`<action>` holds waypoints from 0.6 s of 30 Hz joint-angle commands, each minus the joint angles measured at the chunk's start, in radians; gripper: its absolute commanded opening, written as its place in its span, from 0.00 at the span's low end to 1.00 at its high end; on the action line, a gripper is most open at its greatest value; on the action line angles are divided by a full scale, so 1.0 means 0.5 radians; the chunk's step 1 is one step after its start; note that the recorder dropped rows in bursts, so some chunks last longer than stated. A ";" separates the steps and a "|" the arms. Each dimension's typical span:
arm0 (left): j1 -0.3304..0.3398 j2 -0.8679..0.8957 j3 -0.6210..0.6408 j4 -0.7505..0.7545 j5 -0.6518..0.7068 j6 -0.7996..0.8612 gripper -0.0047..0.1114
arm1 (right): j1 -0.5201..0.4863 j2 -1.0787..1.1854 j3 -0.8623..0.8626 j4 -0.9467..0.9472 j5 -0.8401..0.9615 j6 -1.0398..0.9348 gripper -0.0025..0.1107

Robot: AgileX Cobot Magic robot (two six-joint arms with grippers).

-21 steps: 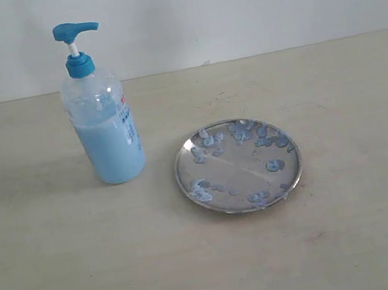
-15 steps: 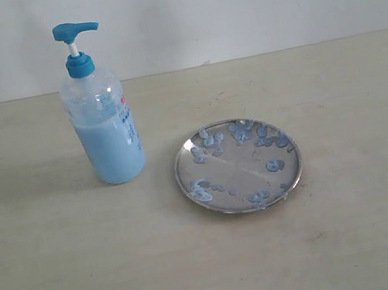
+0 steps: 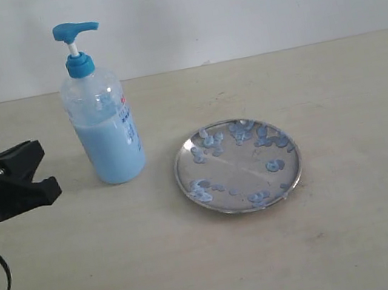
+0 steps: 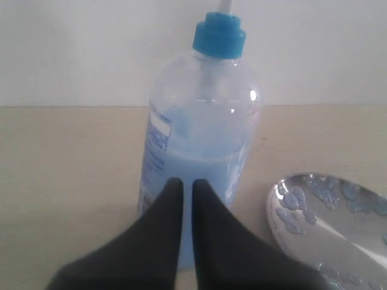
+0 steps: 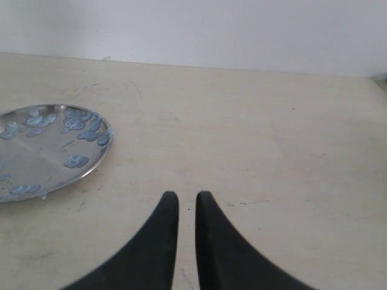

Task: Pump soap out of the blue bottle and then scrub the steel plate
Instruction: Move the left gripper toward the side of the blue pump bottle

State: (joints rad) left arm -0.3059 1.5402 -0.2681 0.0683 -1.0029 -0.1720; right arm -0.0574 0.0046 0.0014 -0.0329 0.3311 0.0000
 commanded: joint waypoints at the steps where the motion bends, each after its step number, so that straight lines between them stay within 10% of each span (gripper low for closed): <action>1: -0.014 0.226 0.007 0.060 -0.421 -0.006 0.23 | -0.005 -0.009 -0.003 0.001 -0.004 0.000 0.03; 4: -0.014 0.316 0.007 0.065 -0.436 -0.006 0.48 | -0.005 -0.009 -0.003 0.001 -0.004 0.000 0.03; 5: -0.014 0.336 -0.006 0.054 -0.436 -0.010 0.78 | -0.005 -0.009 -0.003 0.001 -0.004 0.000 0.03; 7: -0.014 0.340 -0.036 0.051 -0.436 -0.020 0.98 | -0.005 -0.009 -0.003 0.001 -0.004 0.000 0.03; 18: -0.014 0.615 -0.571 0.353 -0.208 0.093 0.98 | -0.005 -0.009 -0.003 0.001 -0.004 0.000 0.03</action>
State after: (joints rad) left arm -0.3078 1.7962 -0.4888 0.2386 -1.1145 -0.1584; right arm -0.0574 0.0046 0.0014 -0.0329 0.3311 0.0000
